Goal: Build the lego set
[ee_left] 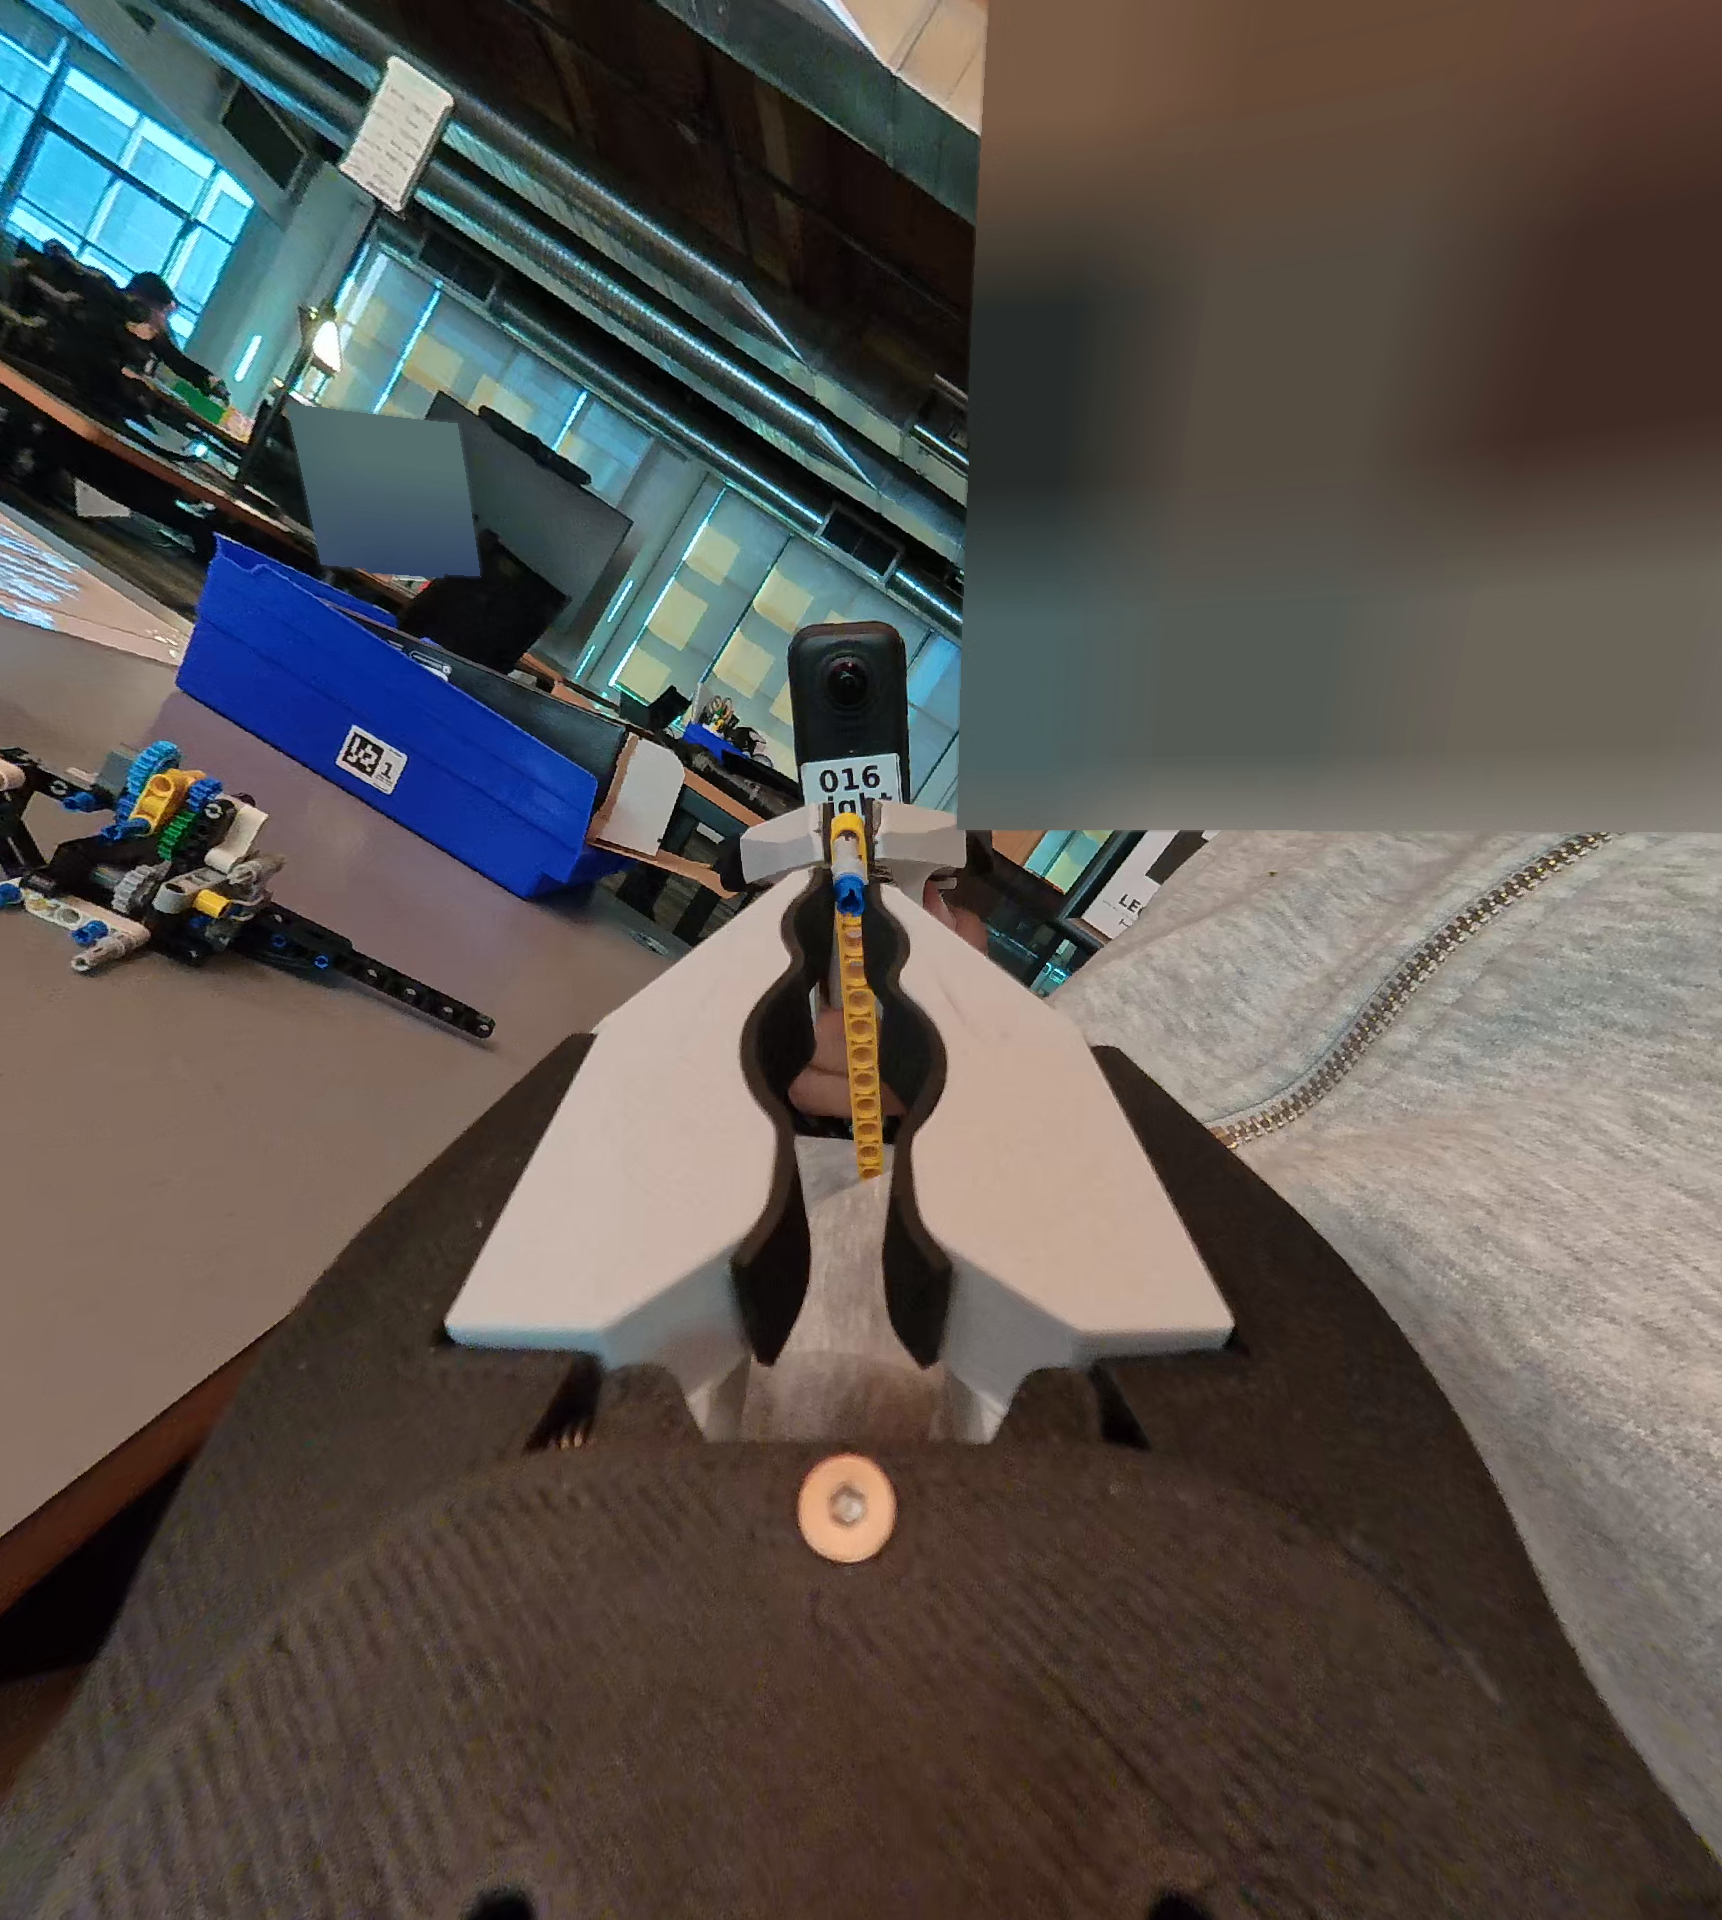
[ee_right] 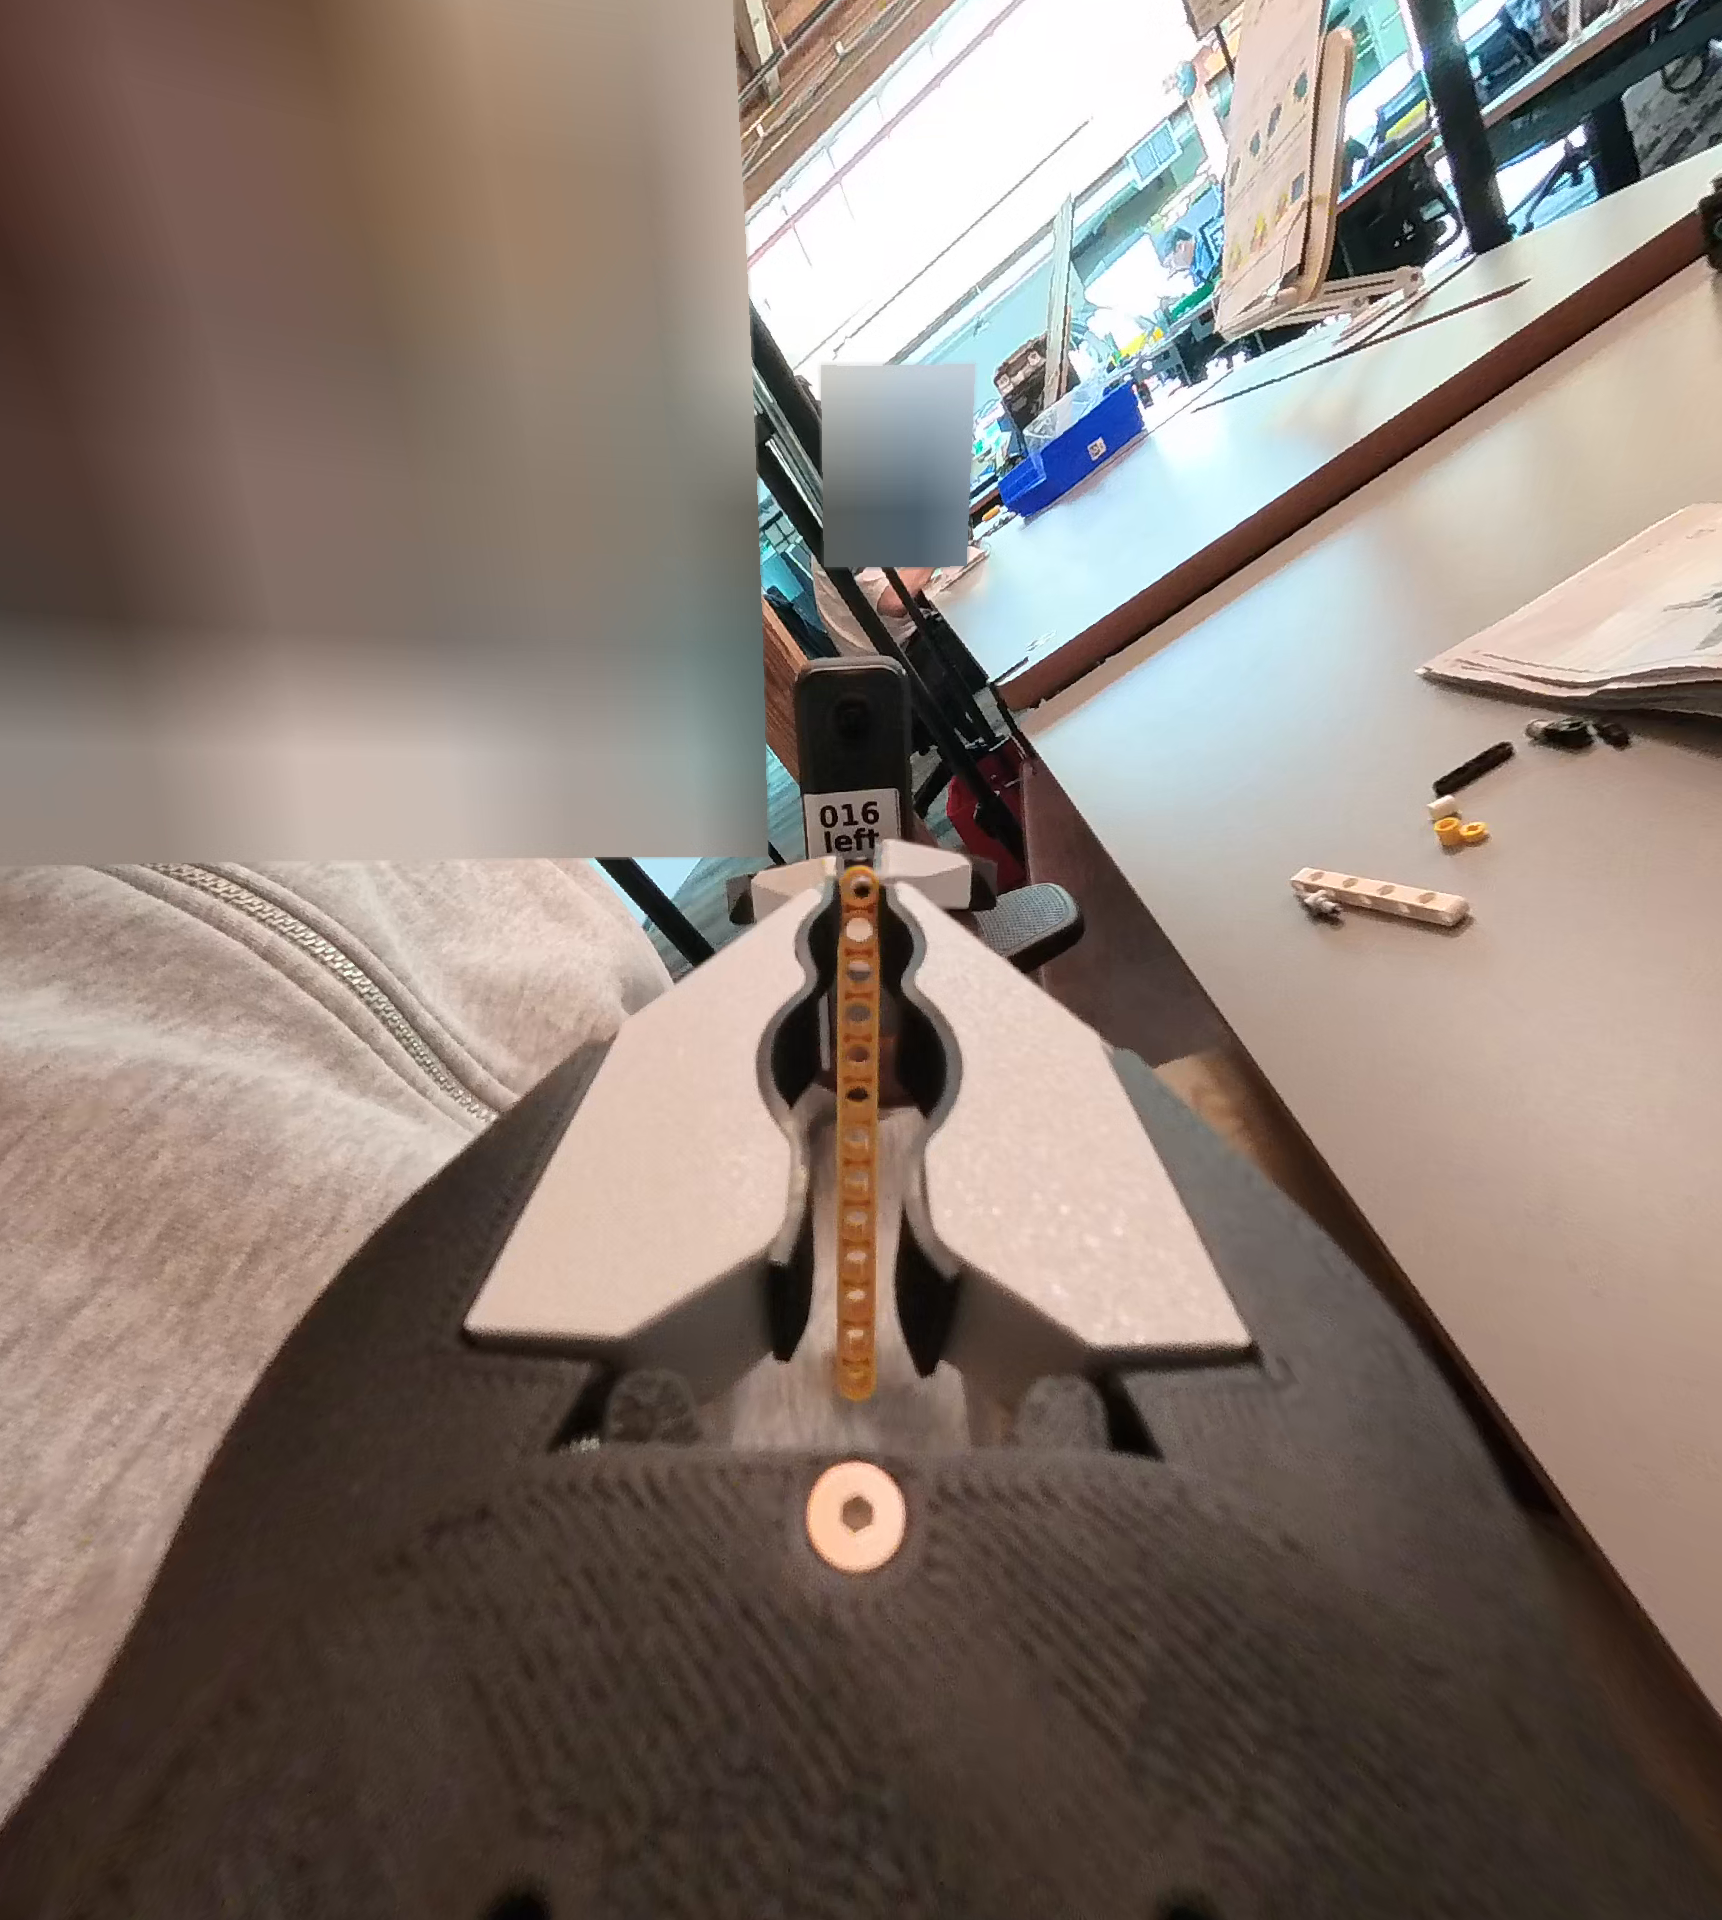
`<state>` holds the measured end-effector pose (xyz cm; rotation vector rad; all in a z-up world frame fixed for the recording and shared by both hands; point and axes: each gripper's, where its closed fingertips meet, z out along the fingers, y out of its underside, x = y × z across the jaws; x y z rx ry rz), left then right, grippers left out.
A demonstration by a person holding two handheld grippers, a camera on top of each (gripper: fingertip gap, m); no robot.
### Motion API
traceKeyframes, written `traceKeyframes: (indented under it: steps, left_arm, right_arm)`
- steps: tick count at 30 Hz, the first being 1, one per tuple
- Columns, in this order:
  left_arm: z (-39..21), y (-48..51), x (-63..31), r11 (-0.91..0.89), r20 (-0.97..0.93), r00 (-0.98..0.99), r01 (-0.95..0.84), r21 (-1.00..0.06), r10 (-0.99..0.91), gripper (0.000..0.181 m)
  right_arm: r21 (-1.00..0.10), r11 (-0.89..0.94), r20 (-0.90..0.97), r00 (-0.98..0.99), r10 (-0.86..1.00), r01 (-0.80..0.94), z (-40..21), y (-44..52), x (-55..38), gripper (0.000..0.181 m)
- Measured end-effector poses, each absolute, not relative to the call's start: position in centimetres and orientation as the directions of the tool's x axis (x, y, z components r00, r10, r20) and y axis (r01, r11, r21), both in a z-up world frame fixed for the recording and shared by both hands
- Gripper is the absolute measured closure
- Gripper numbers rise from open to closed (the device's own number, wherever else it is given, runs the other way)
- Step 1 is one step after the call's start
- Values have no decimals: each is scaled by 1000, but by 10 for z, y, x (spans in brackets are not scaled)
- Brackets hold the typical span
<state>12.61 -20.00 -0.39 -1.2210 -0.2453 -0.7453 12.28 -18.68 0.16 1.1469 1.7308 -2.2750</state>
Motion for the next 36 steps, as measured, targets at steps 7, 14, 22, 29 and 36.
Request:
traceKeyframes:
  steps: [7, 14, 22, 29, 36]
  left_arm:
    - [-3, -199, 127, 146, 554, 736, 644, -751, -390, 179]
    - [-8, -196, 128, 119, 575, 733, 648, -752, -364, 179]
    - [-17, -193, 133, 57, 575, 760, 616, -785, -303, 179]
    - [-21, -191, 148, 4, 567, 756, 601, -799, -327, 179]
    - [-19, -191, 151, 6, 575, 735, 618, -786, -358, 179]
  right_arm:
    - [-799, -377, -592, -720, 362, 468, 1, -187, 124, 176]
    - [-779, -400, -616, -707, 347, 482, -1, -185, 124, 176]
    - [-794, -349, -607, -684, 405, 498, -8, -183, 125, 176]
    - [-817, -191, -562, -676, 478, 544, -21, -182, 144, 176]
    - [-765, -324, -644, -667, 373, 557, -13, -180, 145, 177]
